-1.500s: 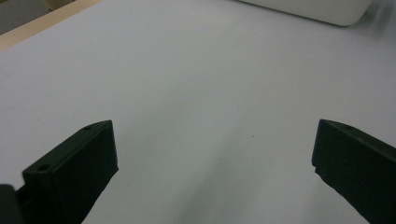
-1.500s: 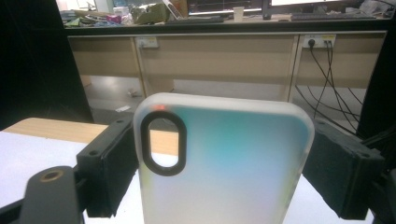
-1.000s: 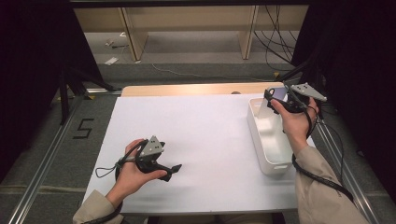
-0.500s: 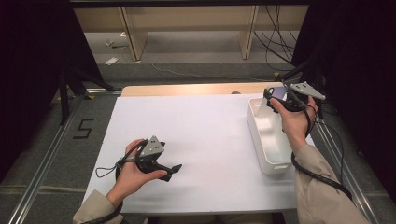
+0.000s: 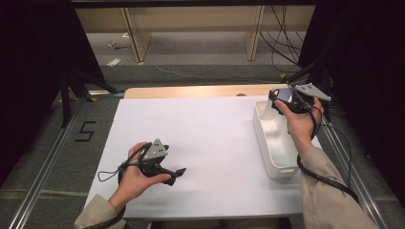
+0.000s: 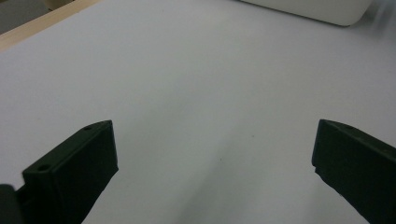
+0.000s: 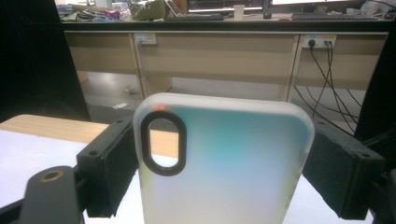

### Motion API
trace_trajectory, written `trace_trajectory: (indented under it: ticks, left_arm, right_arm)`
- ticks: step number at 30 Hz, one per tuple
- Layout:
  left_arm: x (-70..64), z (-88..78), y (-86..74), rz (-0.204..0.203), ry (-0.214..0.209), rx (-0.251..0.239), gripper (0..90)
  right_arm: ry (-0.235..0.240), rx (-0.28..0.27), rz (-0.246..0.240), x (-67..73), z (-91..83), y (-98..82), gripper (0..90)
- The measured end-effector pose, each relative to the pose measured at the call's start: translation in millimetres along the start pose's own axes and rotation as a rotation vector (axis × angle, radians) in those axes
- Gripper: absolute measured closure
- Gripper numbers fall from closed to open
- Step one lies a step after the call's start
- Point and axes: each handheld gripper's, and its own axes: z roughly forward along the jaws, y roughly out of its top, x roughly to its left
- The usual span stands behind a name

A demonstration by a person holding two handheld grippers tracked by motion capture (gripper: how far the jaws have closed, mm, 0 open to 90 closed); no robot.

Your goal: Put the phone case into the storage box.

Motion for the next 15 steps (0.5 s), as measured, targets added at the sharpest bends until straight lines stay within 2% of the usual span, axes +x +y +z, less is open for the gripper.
trace_trajectory:
  ticks: [15]
  left_arm:
    - [0.0, 0.1, 0.0, -0.001, -0.001, -0.002, 0.0]
  right_arm:
    - [-0.002, -0.003, -0.004, -0.8, 2.4, 2.4, 17.7]
